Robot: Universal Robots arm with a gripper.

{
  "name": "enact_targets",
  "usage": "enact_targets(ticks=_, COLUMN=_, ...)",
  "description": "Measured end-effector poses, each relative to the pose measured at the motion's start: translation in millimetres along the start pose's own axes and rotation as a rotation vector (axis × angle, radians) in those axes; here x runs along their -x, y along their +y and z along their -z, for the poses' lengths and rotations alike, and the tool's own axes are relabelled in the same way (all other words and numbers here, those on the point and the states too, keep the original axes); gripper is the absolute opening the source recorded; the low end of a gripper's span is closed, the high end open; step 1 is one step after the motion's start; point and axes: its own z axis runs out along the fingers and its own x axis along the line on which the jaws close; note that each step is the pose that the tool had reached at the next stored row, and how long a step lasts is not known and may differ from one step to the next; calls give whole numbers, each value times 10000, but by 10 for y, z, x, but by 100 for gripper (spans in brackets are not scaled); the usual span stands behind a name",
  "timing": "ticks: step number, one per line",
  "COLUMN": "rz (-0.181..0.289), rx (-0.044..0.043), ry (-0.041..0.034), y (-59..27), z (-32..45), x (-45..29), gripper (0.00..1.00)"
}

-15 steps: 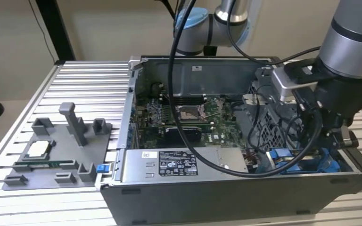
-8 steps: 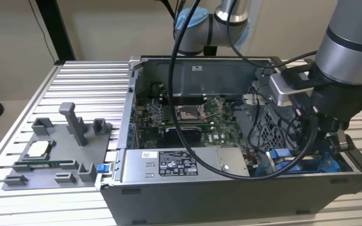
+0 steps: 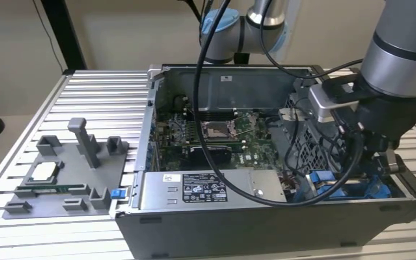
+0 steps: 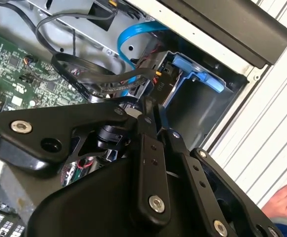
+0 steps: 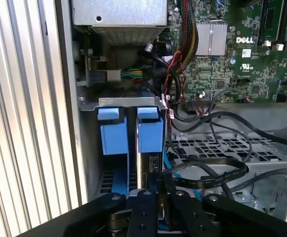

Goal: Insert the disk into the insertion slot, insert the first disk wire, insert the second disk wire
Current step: 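Insert the second disk wire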

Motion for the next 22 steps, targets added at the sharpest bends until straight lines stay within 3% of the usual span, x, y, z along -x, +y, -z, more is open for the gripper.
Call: enact_targets(ticks=22, rz=-2, rx=-25, ry=-31, y=-1, z=-50, x=1, gripper=0)
